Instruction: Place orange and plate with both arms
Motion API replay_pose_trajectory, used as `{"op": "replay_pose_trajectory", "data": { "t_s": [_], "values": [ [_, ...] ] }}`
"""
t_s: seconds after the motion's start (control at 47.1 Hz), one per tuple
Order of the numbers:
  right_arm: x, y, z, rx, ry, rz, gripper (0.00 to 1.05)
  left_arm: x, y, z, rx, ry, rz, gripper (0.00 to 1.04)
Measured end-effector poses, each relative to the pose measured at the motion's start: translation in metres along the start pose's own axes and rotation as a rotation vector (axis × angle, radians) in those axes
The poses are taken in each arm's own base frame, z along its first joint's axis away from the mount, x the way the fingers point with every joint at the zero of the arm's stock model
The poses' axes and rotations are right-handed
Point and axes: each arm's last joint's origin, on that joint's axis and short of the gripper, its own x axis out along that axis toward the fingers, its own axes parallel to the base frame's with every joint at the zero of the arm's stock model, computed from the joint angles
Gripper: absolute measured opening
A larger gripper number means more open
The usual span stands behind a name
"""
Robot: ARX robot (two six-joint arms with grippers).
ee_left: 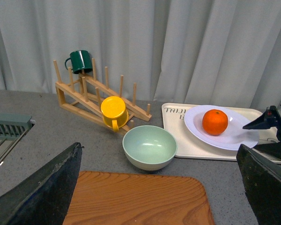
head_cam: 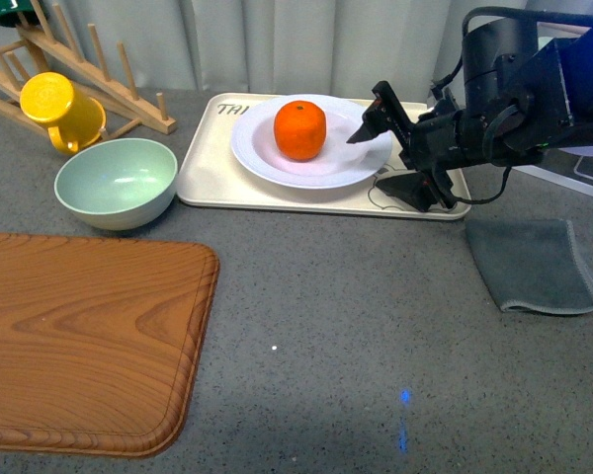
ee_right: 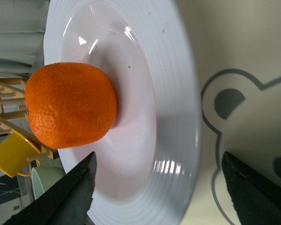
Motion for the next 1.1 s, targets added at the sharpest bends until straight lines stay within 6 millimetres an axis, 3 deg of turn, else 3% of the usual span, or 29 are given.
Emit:
{"op": "replay_pose_trajectory", "data": {
  "t_s": [0.149,0.361,0.552,0.637,0.764,1.104],
  "values": [
    [-0.018,0.001,-0.007,-0.028,-0.017,-0.017,0.97,0.000,0.000,0.000,0.000,0.000,0.000,0.98],
    [-0.069,0.022,-0.030,-0.309,-0.149,-0.138,0.96,0.000,0.000,0.000,0.000,0.000,0.000,0.98],
    [-0.128,0.037,-0.074,-0.686,-0.322,-0.257,0.96,0.000,0.000,0.000,0.000,0.000,0.000,0.98],
    [-0.147,0.036,-0.084,-0.760,-0.385,-0.305,0.96,0.000,0.000,0.000,0.000,0.000,0.000,0.98],
    [-0.198,0.027,-0.107,-0.883,-0.514,-0.407,0.96,0.000,0.000,0.000,0.000,0.000,0.000,0.98],
    [-0.273,0.004,-0.155,-0.934,-0.611,-0.546,0.96,0.000,0.000,0.000,0.000,0.000,0.000,0.98]
  ]
}}
